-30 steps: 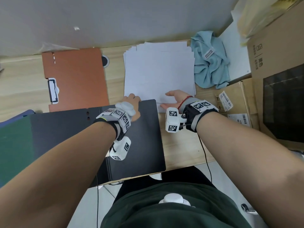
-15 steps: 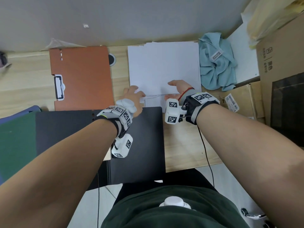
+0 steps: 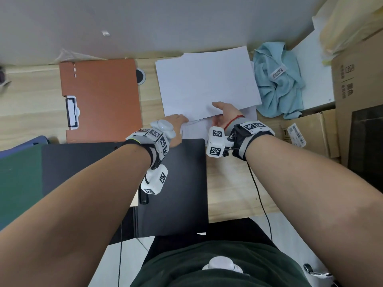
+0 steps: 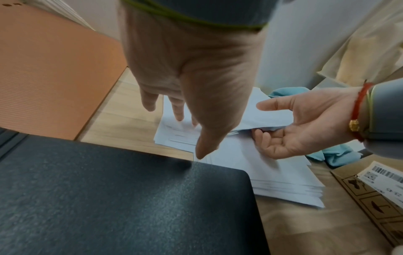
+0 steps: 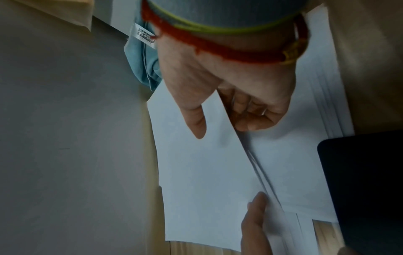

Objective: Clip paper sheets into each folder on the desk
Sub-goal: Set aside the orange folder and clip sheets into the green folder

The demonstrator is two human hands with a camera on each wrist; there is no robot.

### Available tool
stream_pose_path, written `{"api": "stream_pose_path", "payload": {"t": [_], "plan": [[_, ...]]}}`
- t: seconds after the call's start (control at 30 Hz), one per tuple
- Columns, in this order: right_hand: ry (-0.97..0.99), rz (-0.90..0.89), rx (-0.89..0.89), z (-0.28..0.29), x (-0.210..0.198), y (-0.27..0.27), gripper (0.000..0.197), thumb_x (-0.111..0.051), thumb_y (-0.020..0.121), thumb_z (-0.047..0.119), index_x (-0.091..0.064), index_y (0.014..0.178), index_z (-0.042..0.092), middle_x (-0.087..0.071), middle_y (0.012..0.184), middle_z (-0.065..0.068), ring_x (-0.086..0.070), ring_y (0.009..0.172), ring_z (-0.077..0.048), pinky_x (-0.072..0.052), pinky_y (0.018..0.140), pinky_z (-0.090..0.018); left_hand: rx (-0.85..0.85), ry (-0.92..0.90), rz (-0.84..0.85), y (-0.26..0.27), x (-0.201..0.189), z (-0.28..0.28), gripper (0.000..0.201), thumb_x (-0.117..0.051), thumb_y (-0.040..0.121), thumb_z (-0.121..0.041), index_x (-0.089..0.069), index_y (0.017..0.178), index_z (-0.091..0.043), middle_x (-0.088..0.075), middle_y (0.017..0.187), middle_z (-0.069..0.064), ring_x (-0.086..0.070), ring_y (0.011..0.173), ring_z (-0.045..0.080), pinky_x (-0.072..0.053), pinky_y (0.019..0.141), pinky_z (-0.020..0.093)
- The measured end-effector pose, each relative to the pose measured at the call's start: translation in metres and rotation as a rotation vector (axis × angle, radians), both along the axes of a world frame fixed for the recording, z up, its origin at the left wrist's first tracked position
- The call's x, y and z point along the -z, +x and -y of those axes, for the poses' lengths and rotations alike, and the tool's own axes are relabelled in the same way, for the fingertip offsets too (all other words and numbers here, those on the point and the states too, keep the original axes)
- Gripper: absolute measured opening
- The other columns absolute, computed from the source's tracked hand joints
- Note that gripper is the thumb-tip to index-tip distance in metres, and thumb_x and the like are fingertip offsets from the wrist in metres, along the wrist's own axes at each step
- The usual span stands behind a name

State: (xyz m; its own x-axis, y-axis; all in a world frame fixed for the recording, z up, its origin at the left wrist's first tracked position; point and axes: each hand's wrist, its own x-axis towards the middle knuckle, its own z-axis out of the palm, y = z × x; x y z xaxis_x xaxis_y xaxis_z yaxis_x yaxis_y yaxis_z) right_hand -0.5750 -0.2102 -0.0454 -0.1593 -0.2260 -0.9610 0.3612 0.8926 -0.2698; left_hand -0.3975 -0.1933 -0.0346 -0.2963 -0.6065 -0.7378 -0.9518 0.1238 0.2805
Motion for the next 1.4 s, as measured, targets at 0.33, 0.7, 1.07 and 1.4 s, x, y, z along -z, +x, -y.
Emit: {"api": "stream_pose_path", "payload": {"t": [0.33, 0.7, 1.07, 1.4], "plan": [[-0.239, 0.034, 0.086, 0.01, -0.004, 0.007, 0.021, -0.066, 0.091, 0.01, -0.062, 0.111, 0.006, -0.069, 0.116, -0.013, -0.069, 0.102, -0.028, -0.061, 0.077, -0.034, -0.156, 0.001, -0.103, 0.014, 0.012, -0.004, 0.069, -0.062, 0.089, -0.015, -0.031, 0.15, -0.023, -0.037, 0.152, 0.003, -0.046, 0.132, 0.027, -0.04, 0.107, 0.038], [-0.581, -0.136, -0.243, 0.007, -0.081, 0.029, 0.028, -0.071, 0.073, 0.001, -0.054, 0.094, 0.008, -0.063, 0.09, -0.005, -0.063, 0.081, -0.023, -0.052, 0.067, -0.031, -0.765, -0.146, -0.405, 0.065, -0.036, 0.009, 0.071, -0.069, 0.083, -0.01, -0.037, 0.145, -0.015, -0.049, 0.141, 0.004, -0.053, 0.12, 0.021, -0.048, 0.091, 0.031], [-0.774, -0.082, -0.563, -0.032, -0.116, 0.065, 0.035, -0.064, 0.051, 0.004, -0.072, 0.085, 0.009, -0.072, 0.088, -0.007, -0.067, 0.082, -0.025, -0.054, 0.077, -0.037, -1.032, -0.323, -0.673, 0.119, -0.095, -0.033, 0.085, -0.09, 0.063, -0.013, -0.045, 0.134, -0.009, -0.06, 0.126, 0.0, -0.056, 0.112, 0.017, -0.045, 0.094, 0.027], [-0.859, -0.103, -0.545, -0.061, -0.107, 0.06, 0.048, -0.065, 0.055, -0.002, -0.07, 0.102, 0.006, -0.073, 0.1, -0.01, -0.068, 0.095, -0.025, -0.056, 0.084, -0.038, -0.972, -0.446, -0.662, 0.134, -0.116, -0.071, 0.043, -0.081, 0.078, -0.012, -0.063, 0.116, -0.004, -0.061, 0.102, -0.003, -0.058, 0.09, 0.013, -0.039, 0.055, 0.0]]}}
